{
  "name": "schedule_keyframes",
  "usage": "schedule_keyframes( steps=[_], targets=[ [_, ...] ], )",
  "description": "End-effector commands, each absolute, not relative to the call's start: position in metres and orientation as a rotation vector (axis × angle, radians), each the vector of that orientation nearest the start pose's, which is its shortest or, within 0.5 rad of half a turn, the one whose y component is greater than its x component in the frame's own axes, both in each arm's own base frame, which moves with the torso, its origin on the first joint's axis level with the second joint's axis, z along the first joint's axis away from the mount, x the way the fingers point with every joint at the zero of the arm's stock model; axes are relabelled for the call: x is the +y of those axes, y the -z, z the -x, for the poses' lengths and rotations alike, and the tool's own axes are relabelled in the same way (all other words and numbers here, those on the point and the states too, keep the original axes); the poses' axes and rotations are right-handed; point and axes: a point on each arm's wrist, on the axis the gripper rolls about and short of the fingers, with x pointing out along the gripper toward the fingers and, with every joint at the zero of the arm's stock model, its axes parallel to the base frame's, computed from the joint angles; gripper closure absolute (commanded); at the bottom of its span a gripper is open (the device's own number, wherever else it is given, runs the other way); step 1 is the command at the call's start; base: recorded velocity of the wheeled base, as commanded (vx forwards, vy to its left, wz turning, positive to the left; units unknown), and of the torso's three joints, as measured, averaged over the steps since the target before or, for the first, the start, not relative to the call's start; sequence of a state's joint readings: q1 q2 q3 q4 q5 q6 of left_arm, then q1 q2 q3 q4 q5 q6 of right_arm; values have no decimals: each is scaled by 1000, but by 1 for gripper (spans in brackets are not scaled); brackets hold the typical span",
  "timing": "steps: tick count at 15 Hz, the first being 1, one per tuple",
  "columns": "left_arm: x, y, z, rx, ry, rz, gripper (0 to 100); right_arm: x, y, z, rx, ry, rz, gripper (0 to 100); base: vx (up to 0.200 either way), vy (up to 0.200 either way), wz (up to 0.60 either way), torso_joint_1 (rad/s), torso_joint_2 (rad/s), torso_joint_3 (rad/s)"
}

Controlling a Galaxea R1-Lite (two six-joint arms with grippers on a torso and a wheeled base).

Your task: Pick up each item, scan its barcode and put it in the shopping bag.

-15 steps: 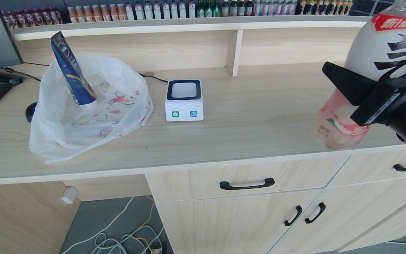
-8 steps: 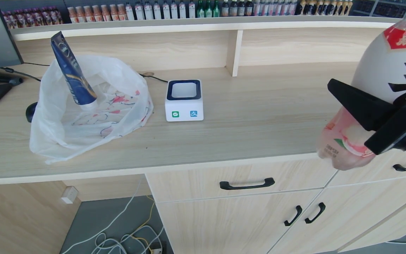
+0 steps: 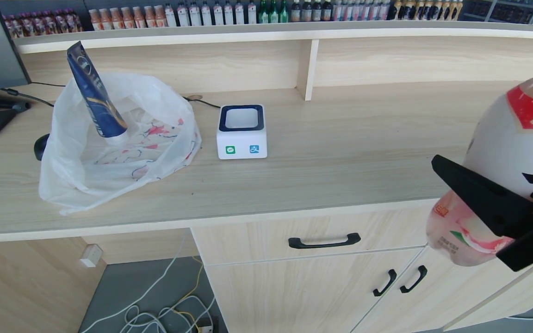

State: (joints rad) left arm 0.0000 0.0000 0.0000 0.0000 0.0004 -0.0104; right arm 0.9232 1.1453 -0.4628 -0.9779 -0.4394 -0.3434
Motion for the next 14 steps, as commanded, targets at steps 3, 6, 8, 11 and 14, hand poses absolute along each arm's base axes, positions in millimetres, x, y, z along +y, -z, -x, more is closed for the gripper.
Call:
schedule_keyframes(
  steps=[3, 6, 8, 11, 14],
  targets=[
    [0, -75, 23, 0, -2, 11, 0, 144, -238, -95, -280, -555, 241, 100, 0, 0, 0, 0, 0, 0],
    [0, -75, 23, 0, -2, 11, 0, 185, -229, -96, -246, -664, 288, 100, 0, 0, 0, 0, 0, 0],
    [0, -75, 23, 0, -2, 11, 0, 208, -232, -97, -250, -701, 287, 100, 0, 0, 0, 0, 0, 0],
    [0, -75, 23, 0, -2, 11, 0, 213, -227, -98, -246, -705, 295, 100, 0, 0, 0, 0, 0, 0],
    [0, -75, 23, 0, 0, 11, 0, 211, -227, -99, -266, -688, 347, 100, 0, 0, 0, 0, 0, 0]
  ],
)
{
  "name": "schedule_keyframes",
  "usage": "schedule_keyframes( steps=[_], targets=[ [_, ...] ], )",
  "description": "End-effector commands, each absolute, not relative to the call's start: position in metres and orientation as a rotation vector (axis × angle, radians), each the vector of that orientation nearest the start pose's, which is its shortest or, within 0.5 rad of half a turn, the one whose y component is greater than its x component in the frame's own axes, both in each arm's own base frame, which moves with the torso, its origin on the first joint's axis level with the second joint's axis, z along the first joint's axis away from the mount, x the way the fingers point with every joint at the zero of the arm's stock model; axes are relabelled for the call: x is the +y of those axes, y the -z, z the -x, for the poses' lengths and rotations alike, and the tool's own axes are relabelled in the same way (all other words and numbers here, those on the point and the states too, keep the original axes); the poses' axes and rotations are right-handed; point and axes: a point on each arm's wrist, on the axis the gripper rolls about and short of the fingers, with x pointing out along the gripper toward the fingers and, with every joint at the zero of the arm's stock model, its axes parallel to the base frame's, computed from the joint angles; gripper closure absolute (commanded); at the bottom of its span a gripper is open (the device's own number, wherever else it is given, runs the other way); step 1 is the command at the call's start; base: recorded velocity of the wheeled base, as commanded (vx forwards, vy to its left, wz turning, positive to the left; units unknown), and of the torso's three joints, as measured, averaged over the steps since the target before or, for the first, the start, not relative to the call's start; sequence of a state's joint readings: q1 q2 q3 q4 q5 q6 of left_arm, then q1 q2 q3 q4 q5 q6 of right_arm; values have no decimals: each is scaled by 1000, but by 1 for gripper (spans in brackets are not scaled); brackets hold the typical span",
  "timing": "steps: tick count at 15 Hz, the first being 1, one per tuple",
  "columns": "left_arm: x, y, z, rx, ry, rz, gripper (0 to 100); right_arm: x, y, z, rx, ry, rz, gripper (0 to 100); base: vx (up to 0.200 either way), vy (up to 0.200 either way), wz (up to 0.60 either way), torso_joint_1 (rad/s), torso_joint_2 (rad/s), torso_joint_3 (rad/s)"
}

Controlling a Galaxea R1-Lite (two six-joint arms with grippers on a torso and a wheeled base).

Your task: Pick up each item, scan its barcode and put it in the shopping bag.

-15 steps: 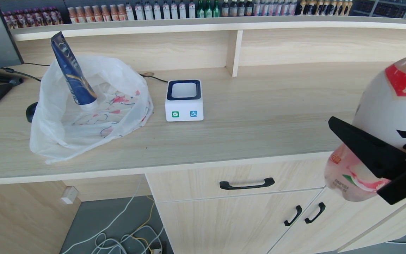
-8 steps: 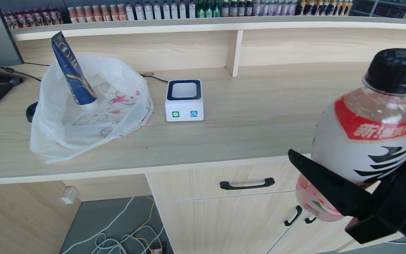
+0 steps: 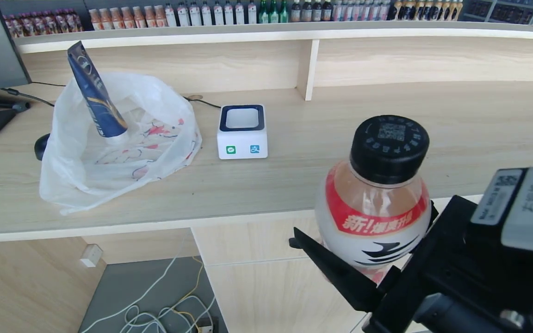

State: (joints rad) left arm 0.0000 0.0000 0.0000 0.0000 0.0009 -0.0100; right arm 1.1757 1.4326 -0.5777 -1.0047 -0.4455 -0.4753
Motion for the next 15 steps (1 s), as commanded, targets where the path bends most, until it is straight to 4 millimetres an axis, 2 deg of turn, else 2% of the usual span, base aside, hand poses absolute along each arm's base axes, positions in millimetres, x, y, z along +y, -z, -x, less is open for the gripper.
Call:
schedule_keyframes(
  steps=[1, 5, 10, 15],
  targets=[
    [0, -76, 23, 2, 0, 11, 0, 209, -230, -98, -283, -673, 367, 100, 0, 0, 0, 0, 0, 0],
    [0, -75, 23, 0, -2, 11, 0, 205, -222, -94, -298, -689, 458, 100, 0, 0, 0, 0, 0, 0],
    [0, -75, 23, 0, -2, 11, 0, 213, -227, -91, -470, -868, 598, 100, 0, 0, 0, 0, 0, 0],
    [0, -75, 23, 0, 0, 11, 0, 219, -226, -94, -584, -819, 838, 100, 0, 0, 0, 0, 0, 0]
  ],
)
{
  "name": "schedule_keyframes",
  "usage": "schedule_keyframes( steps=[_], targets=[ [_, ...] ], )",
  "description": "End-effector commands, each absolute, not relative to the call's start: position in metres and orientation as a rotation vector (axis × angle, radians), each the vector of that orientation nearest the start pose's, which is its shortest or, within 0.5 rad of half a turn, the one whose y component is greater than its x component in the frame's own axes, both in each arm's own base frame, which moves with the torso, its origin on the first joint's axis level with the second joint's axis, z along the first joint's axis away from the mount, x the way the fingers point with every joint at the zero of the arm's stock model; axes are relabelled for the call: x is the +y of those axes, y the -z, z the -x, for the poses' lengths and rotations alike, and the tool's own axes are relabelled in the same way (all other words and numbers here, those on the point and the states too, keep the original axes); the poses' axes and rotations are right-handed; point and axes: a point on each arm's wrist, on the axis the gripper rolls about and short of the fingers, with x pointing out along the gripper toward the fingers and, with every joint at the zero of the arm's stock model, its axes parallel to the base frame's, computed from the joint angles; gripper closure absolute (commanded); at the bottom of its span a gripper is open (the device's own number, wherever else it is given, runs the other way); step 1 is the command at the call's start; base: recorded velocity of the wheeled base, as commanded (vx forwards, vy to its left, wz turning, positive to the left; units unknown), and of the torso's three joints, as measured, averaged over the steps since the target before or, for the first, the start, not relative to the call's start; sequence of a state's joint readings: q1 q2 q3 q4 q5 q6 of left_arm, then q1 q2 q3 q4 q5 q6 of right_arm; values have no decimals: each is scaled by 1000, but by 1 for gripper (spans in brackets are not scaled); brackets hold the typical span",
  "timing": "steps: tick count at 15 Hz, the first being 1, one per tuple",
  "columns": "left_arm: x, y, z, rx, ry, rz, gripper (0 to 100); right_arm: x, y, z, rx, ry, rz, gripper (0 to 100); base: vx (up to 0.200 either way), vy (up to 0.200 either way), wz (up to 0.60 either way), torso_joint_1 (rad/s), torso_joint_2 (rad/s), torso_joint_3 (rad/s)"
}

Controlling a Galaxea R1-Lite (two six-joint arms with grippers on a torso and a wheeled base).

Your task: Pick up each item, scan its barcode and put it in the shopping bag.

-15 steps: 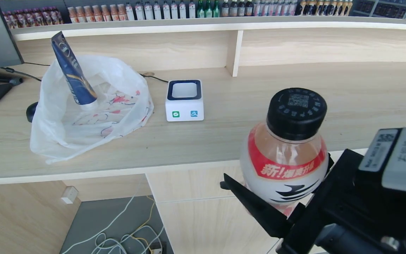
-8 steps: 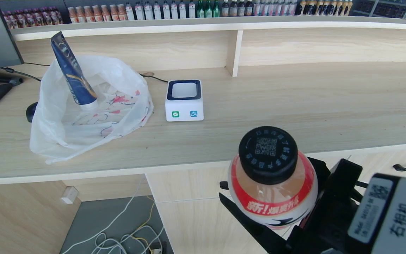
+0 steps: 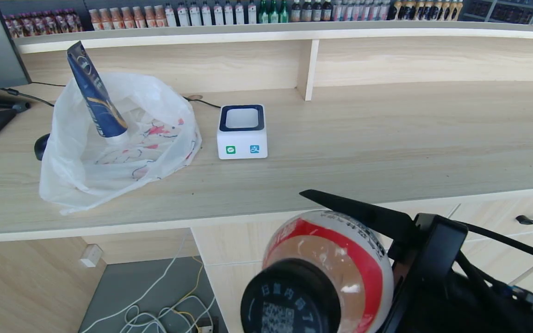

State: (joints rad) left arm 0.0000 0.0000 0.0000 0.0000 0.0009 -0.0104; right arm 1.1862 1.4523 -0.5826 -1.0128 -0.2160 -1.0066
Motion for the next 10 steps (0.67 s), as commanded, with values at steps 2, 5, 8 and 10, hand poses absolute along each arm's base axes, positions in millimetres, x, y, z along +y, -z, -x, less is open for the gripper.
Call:
schedule_keyframes(
  steps=[2, 5, 8, 10],
  targets=[
    [0, -75, 23, 0, -2, 11, 0, 223, -220, -96, -579, -828, 876, 100, 0, 0, 0, 0, 0, 0],
    [0, -75, 23, 0, -2, 11, 0, 223, -221, -96, -640, -819, 926, 100, 0, 0, 0, 0, 0, 0],
    [0, -75, 23, 0, -2, 11, 0, 229, -211, -97, -677, -814, 1026, 100, 0, 0, 0, 0, 0, 0],
    [0, -75, 23, 0, -2, 11, 0, 225, -205, -96, -721, -784, 1080, 100, 0, 0, 0, 0, 0, 0]
  ],
)
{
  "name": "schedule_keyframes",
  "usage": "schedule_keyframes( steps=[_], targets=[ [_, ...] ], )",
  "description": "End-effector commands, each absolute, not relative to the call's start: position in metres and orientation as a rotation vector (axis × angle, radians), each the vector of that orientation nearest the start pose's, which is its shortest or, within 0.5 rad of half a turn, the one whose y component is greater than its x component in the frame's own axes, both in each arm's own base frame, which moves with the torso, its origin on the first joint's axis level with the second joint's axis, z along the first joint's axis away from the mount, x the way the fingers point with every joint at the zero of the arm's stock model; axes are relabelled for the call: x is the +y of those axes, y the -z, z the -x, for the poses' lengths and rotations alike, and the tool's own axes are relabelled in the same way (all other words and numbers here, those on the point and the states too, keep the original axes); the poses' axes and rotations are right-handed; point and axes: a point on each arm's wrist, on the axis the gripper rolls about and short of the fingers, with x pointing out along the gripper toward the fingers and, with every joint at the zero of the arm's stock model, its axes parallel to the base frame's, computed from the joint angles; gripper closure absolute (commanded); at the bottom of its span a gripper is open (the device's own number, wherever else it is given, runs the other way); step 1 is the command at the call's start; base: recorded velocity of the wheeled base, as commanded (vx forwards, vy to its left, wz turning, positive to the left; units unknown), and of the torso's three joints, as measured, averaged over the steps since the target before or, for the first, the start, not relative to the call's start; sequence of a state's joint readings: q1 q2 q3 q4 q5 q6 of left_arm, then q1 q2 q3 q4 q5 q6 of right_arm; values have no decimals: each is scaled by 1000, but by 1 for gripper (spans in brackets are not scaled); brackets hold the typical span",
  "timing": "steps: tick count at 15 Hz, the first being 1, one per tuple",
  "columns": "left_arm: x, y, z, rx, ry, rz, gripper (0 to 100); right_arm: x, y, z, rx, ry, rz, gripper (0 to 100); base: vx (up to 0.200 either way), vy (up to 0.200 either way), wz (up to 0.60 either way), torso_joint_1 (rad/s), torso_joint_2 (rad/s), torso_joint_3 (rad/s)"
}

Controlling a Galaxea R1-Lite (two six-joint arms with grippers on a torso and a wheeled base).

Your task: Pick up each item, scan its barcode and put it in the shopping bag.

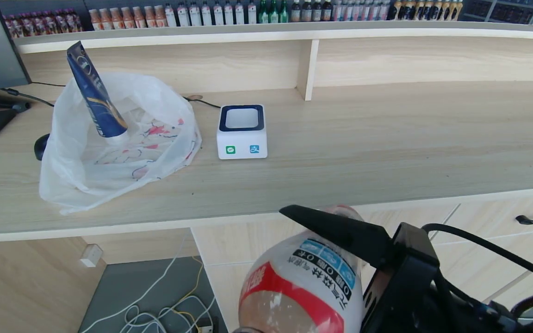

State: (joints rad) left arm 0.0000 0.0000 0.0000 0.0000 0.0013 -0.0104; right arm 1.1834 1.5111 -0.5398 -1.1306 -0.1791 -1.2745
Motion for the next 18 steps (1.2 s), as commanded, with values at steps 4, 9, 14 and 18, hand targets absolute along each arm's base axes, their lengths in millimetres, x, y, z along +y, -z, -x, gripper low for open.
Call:
schedule_keyframes(
  steps=[4, 9, 14, 18],
  targets=[
    [0, -75, 23, 0, 0, 11, 0, 221, -206, -96, -946, -538, 1205, 100, 0, 0, 0, 0, 0, 0],
    [0, -75, 23, 0, 0, 11, 0, 224, -208, -99, -979, -486, 1263, 100, 0, 0, 0, 0, 0, 0],
    [0, -75, 23, 0, -2, 11, 0, 235, -215, -103, -1026, -431, 1317, 100, 0, 0, 0, 0, 0, 0],
    [0, -75, 23, 0, -2, 11, 0, 238, -219, -104, -1077, -366, 1348, 100, 0, 0, 0, 0, 0, 0]
  ],
)
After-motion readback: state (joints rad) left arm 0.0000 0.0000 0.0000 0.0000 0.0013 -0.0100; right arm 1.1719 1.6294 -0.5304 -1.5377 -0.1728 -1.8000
